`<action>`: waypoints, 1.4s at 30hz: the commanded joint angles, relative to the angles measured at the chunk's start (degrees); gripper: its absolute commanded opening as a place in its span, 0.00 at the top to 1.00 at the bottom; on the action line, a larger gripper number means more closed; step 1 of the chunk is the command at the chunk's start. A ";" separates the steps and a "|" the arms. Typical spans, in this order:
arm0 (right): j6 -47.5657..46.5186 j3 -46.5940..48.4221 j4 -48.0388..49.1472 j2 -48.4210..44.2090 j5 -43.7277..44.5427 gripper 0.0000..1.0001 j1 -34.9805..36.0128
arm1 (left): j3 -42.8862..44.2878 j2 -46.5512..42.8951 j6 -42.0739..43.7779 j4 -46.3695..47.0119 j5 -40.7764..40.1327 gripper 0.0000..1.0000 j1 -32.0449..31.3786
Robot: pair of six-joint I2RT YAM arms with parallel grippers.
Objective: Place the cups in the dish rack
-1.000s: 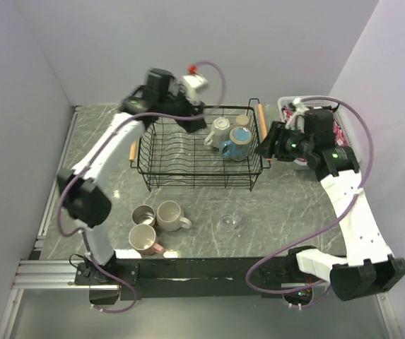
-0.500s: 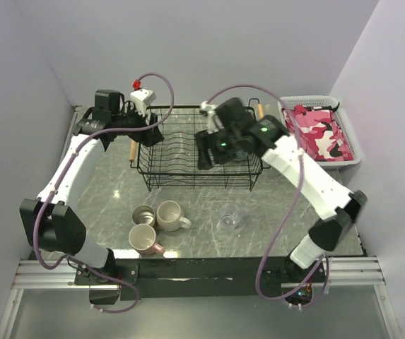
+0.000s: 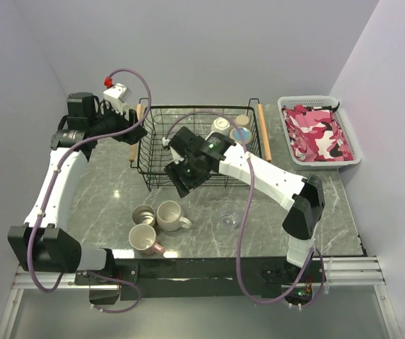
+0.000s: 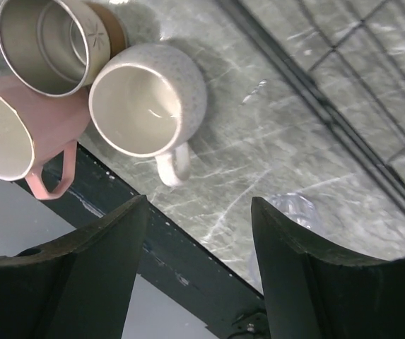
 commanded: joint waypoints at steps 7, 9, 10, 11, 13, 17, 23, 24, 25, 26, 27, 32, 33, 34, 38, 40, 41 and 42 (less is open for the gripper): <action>1.09 -9.85 11.67 -0.80 3.95 0.32 6.21 | 0.87 -6.87 -1.58 -5.59 -0.76 0.26 0.26; 2.05 -11.53 14.13 -0.97 4.66 0.33 6.30 | 0.87 -7.66 -1.58 -6.12 -1.11 0.26 0.26; 2.31 -13.02 14.92 -1.06 4.84 0.33 6.30 | 1.04 -7.84 -1.06 -7.17 -1.11 0.26 0.26; 2.40 -13.64 16.23 -0.97 4.84 0.33 6.30 | 1.13 -8.28 -0.97 -7.44 -1.20 0.26 0.26; 2.58 -14.52 17.21 -0.36 4.93 0.33 6.21 | 0.96 -8.89 -0.09 -7.80 -1.20 0.26 0.26; 1.71 -14.00 18.18 2.01 5.37 0.33 6.39 | 0.08 -9.60 1.67 -8.59 -1.29 0.26 0.26; 0.39 -11.28 17.92 5.09 4.84 0.33 6.21 | -2.38 -10.56 1.94 -7.54 -0.76 0.27 0.26; 0.38 -10.93 17.83 5.35 4.84 0.34 6.30 | -2.56 -10.65 2.11 -7.27 -0.59 0.27 0.26; 0.30 -10.84 17.83 5.97 4.84 0.34 6.30 | -2.73 -10.74 2.11 -7.01 -0.41 0.27 0.26; 0.04 -10.93 18.09 6.15 4.84 0.35 6.30 | -3.00 -10.65 2.11 -6.75 -0.32 0.27 0.26; 0.03 -11.19 18.35 6.41 4.75 0.35 6.21 | -3.00 -10.74 1.85 -6.48 -0.32 0.27 0.26; 0.03 -12.24 20.64 8.08 3.79 0.44 6.21 | -2.30 -10.65 1.84 -6.65 0.91 0.27 0.26; 0.03 -12.59 20.82 8.25 3.61 0.44 6.21 | -2.21 -10.74 2.28 -6.83 1.00 0.27 0.26; -0.05 -12.86 21.08 8.60 3.43 0.46 6.21 | -2.03 -10.74 2.46 -7.01 1.00 0.27 0.26; -0.32 -14.35 22.83 9.05 2.82 0.51 6.21 | -1.24 -10.83 2.81 -7.27 1.00 0.27 0.26; -0.23 -15.49 23.45 9.13 2.64 0.58 6.21 | -0.63 -10.92 2.64 -7.36 1.00 0.27 0.26; 0.03 -15.93 24.24 9.14 2.29 0.61 6.21 | -0.36 -10.92 2.55 -7.62 1.00 0.27 0.26; 0.21 -16.81 24.59 8.96 2.12 0.63 6.21 | -0.10 -10.83 2.38 -7.80 1.08 0.27 0.26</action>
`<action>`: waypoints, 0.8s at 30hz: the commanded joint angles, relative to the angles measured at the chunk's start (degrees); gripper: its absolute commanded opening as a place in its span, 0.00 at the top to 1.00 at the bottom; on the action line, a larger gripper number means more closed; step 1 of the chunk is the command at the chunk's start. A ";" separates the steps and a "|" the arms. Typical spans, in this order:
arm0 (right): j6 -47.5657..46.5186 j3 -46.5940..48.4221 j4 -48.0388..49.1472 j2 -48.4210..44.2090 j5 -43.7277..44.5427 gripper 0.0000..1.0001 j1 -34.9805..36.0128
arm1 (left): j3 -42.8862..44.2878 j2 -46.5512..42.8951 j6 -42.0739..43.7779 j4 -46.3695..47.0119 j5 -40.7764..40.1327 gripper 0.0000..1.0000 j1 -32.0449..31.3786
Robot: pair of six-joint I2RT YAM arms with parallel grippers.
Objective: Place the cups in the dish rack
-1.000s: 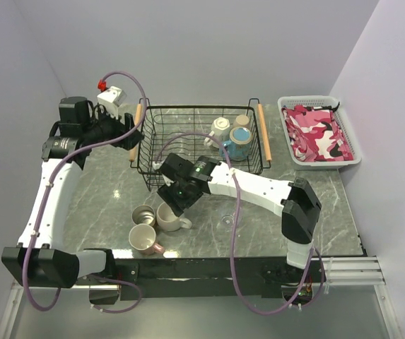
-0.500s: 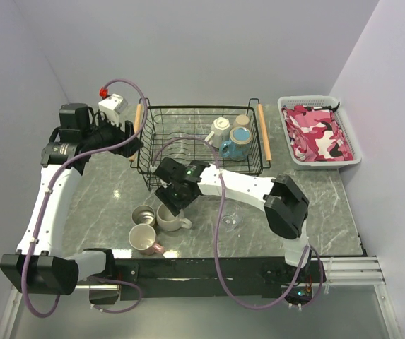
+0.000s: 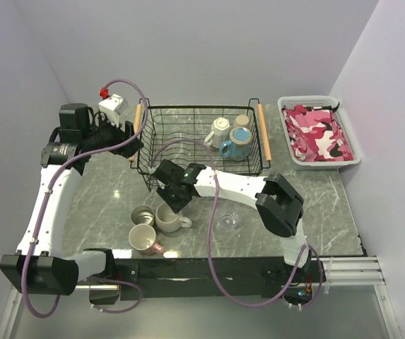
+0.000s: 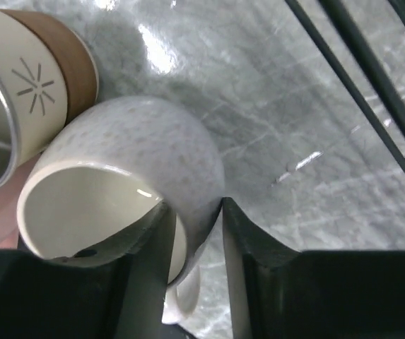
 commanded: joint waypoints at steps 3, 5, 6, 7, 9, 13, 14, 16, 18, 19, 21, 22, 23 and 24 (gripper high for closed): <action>1.11 -4.49 4.21 -1.38 -1.65 0.84 0.02 | 4.06 -1.72 0.28 0.25 1.59 0.27 0.26; 1.55 -5.98 4.74 -2.26 -1.30 0.91 0.11 | 5.20 -1.45 0.10 0.07 1.59 0.27 0.26; 1.72 -6.34 4.74 -3.40 -0.95 0.98 0.03 | 5.64 -1.28 -0.08 -0.10 1.59 0.27 0.26; 2.07 -6.69 4.39 -4.02 -0.60 1.00 0.02 | 6.51 -0.93 -0.17 -0.11 1.50 0.27 0.26; 2.51 -7.57 4.04 -6.73 0.98 1.00 0.02 | 7.40 -0.40 -0.95 0.33 1.85 0.27 0.17; 3.57 -8.02 1.06 -12.10 4.58 1.00 0.02 | 10.55 1.35 -2.80 0.68 2.20 0.27 -0.44; 3.57 -7.32 0.00 -13.15 5.64 1.00 0.02 | 11.00 1.62 -3.33 0.77 1.94 0.27 -0.70; 3.74 -5.91 -3.59 -16.23 8.96 1.00 0.02 | 12.40 2.06 -4.12 1.56 1.33 0.27 -1.84; 3.92 -3.45 -5.62 -19.73 10.21 1.00 -0.06 | 13.46 2.67 -5.52 1.74 1.32 0.26 -2.64; 4.18 -2.40 -7.55 -20.71 10.65 1.00 -0.06 | 14.94 3.29 -6.14 1.91 1.50 0.26 -3.08; 4.45 1.99 -9.49 -23.17 10.49 1.00 -0.24 | 16.88 4.08 -7.46 2.18 2.29 0.24 -3.17; 4.36 3.83 -12.02 -23.62 10.13 1.00 -0.24 | 18.89 4.87 -9.72 2.53 2.38 0.23 -3.17; 4.45 7.94 -13.27 -24.06 9.17 1.00 -0.24 | 20.05 5.22 -10.88 2.79 2.64 0.22 -3.08; 4.36 10.07 -14.67 -24.58 8.73 1.00 -0.59 | 21.28 5.66 -11.24 3.05 2.99 0.21 -3.17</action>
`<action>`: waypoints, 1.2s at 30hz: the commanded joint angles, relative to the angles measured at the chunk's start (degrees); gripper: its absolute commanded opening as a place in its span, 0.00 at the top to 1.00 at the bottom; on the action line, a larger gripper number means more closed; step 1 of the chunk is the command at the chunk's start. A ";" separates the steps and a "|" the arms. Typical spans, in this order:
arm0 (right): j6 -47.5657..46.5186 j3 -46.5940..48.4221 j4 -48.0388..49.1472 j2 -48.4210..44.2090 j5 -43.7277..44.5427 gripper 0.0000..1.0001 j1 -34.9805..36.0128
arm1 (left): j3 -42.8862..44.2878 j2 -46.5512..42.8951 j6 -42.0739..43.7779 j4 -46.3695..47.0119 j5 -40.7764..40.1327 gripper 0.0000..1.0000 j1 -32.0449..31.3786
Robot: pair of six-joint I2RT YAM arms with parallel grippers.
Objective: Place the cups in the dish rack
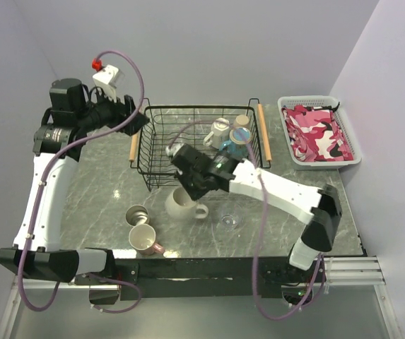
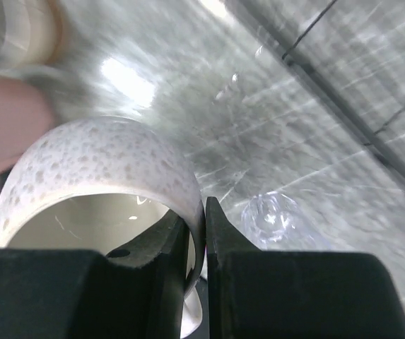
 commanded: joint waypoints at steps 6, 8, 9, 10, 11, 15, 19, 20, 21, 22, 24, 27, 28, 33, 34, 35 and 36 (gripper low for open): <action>3.54 33.76 -7.85 -7.42 -12.57 1.00 -10.37 | 11.26 4.22 -10.83 10.32 3.87 0.04 -0.15; 5.82 37.90 -4.96 -7.06 -18.93 1.00 -19.06 | 9.95 5.45 -13.02 13.15 6.50 0.04 -0.15; 6.61 38.01 -3.55 -6.80 -22.61 1.00 -22.14 | 9.94 7.10 -14.34 15.34 7.73 0.04 -0.15; 8.10 37.83 -1.01 -6.53 -28.04 1.00 -24.43 | 11.33 8.16 -15.39 15.71 9.05 0.04 -0.15; 8.72 36.87 -0.03 -6.18 -30.36 1.00 -28.46 | 12.48 9.31 -17.32 16.24 11.41 0.04 -0.06; 12.06 32.83 6.90 -4.25 -38.63 1.00 -34.55 | 16.62 14.14 -22.16 19.75 20.19 0.03 -0.06; 18.11 29.66 18.14 -2.23 -45.40 1.00 -38.86 | 16.80 17.22 -30.24 24.76 29.70 0.01 -0.15; 19.78 28.61 20.43 -1.79 -48.20 1.00 -39.56 | 16.54 17.66 -33.48 26.85 31.02 0.01 -0.33; 21.63 27.73 23.33 -1.18 -49.62 1.00 -40.88 | 15.49 18.45 -34.90 27.92 33.47 0.02 -0.50; 25.91 26.59 29.80 -1.00 -51.03 1.00 -41.41 | 15.22 18.89 -35.87 28.63 34.28 0.02 -1.29; 29.80 24.39 35.20 0.40 -53.66 1.00 -42.99 | 15.56 20.03 -36.85 28.11 35.86 0.03 -2.43; 36.48 23.33 43.64 3.04 -56.13 1.00 -44.31 | 16.27 20.39 -36.67 25.91 37.45 0.03 -4.10; 40.07 22.81 49.32 3.57 -56.40 1.00 -45.01 | 16.27 20.39 -36.24 25.13 37.28 0.03 -4.45; 50.29 24.11 61.49 10.16 -57.72 1.00 -46.07 | 15.48 21.53 -35.45 24.76 35.52 0.05 -5.25; 52.56 24.73 64.03 11.04 -57.46 1.00 -45.99 | 15.48 21.97 -35.18 24.59 34.91 0.05 -5.68; 53.98 25.43 65.53 12.70 -57.54 1.00 -45.90 | 15.74 22.50 -34.57 24.42 33.51 0.05 -5.78; 56.69 25.61 67.20 13.32 -57.63 1.00 -45.99 | 16.00 23.81 -34.57 24.41 32.80 0.06 -5.95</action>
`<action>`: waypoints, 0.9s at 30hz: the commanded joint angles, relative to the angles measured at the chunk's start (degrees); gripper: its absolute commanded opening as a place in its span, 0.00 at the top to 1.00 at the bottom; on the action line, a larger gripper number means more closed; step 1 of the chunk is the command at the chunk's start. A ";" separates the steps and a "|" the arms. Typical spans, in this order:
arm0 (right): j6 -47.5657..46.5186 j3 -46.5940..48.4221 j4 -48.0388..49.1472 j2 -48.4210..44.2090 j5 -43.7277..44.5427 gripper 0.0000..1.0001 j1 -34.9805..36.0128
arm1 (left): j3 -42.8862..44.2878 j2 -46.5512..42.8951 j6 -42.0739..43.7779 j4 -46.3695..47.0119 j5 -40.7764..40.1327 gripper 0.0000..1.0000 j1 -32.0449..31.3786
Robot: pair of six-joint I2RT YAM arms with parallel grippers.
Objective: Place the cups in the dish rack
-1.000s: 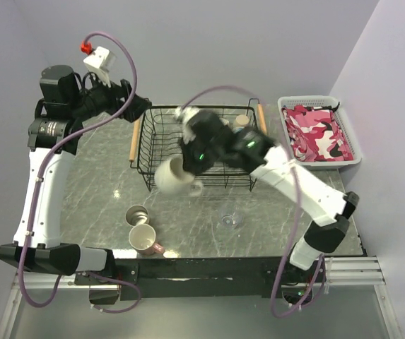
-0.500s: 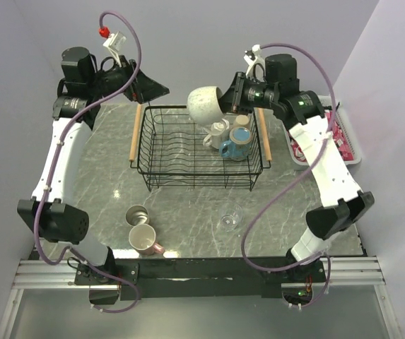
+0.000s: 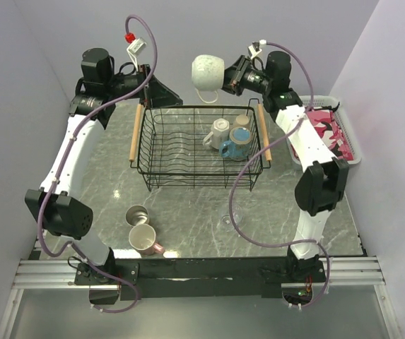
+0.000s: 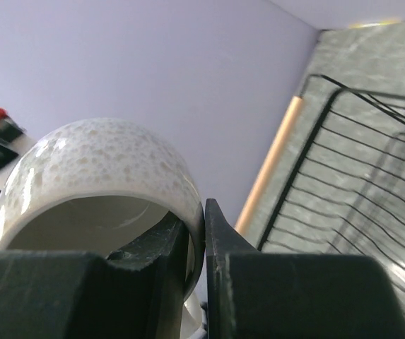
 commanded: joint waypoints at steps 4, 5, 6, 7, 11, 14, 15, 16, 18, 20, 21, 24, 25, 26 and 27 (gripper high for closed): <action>15.99 4.61 23.35 3.77 -3.38 1.00 0.44 | 2.04 4.83 -0.87 3.81 -6.43 0.08 -2.20; 16.08 4.96 23.35 4.55 -3.21 1.00 0.53 | 2.22 5.27 -0.95 4.78 -7.31 0.08 -2.55; 16.60 5.22 23.53 4.91 -3.29 1.00 0.87 | 3.18 6.23 -0.69 4.78 -8.97 0.08 -2.90; 16.95 5.66 24.14 5.17 -3.29 1.00 0.88 | 3.79 6.77 -0.17 4.52 -9.95 0.08 -3.51; 17.22 6.28 23.97 6.05 -3.20 1.00 1.58 | 4.33 8.44 -2.09 7.68 -12.33 0.08 -3.78; 17.40 6.37 23.79 6.49 -3.29 1.00 1.84 | 4.77 9.41 -3.06 8.82 -14.08 0.09 -4.22; 17.48 6.19 23.97 6.58 -3.20 1.00 1.93 | 4.51 9.41 -3.41 10.57 -14.52 0.09 -4.40; 17.66 6.02 24.14 6.49 -3.20 1.00 2.19 | 4.33 9.50 -4.28 11.19 -15.40 0.09 -4.57; 17.31 6.02 23.79 6.84 -3.29 1.00 2.28 | 3.89 9.58 -5.69 13.91 -15.76 0.09 -5.10; 17.13 6.28 23.35 7.02 -3.12 1.00 2.46 | 3.89 9.67 -7.98 15.06 -16.11 0.09 -5.36; 17.22 6.37 23.27 7.02 -3.12 1.00 2.55 | 3.54 9.59 -8.77 16.63 -16.28 0.09 -5.71; 17.05 6.28 23.35 7.20 -2.85 1.00 2.72 | 3.10 9.76 -12.55 20.77 -16.11 0.10 -6.50; 17.13 6.37 23.61 7.20 -2.68 1.00 2.81 | 2.92 9.76 -14.56 22.61 -16.11 0.10 -6.77; 17.31 6.28 23.88 7.37 -2.50 1.00 2.81 | 2.40 10.02 -15.79 23.84 -15.59 0.11 -7.03; 17.31 6.37 24.05 7.46 -2.41 1.00 2.81 | 2.22 9.94 -16.76 24.73 -15.50 0.11 -7.73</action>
